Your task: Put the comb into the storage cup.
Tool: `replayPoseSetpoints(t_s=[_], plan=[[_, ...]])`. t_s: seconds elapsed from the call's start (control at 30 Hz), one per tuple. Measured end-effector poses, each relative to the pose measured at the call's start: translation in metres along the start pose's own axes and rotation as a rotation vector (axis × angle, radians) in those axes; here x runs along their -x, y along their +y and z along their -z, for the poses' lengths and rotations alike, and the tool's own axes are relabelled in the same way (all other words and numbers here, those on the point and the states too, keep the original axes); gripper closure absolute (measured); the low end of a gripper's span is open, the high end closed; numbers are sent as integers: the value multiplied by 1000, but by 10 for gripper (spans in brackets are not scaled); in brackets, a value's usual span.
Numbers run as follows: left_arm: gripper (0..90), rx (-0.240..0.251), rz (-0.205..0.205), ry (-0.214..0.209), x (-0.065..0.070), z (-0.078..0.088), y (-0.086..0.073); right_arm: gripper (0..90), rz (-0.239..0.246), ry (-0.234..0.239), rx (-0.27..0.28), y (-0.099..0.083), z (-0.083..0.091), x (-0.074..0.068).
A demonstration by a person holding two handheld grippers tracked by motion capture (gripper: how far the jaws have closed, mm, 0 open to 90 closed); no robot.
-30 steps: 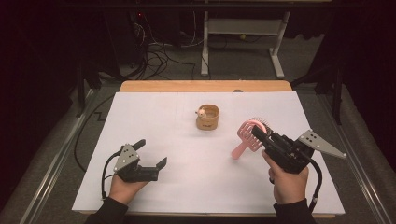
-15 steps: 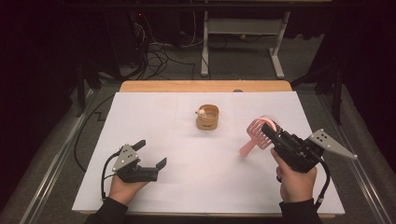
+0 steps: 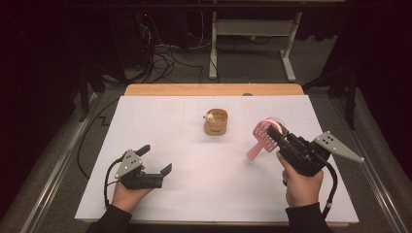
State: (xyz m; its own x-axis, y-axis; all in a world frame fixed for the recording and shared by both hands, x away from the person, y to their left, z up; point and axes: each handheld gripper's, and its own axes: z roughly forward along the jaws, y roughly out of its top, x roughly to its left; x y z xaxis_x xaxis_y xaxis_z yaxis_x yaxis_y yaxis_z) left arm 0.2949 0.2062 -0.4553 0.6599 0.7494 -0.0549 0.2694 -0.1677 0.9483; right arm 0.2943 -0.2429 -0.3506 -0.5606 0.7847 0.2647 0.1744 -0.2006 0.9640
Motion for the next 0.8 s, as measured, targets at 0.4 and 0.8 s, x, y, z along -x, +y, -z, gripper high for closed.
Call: replayPoseSetpoints(t_s=[0.4, 0.8], plan=[[0, 0, -16, -9, 1, -1, -1, 728, 16, 5, -13, 5, -17, -5], [0, 22, -17, -24, 3, 0, 0, 727, 32, 17, -5, 15, -33, -15]])
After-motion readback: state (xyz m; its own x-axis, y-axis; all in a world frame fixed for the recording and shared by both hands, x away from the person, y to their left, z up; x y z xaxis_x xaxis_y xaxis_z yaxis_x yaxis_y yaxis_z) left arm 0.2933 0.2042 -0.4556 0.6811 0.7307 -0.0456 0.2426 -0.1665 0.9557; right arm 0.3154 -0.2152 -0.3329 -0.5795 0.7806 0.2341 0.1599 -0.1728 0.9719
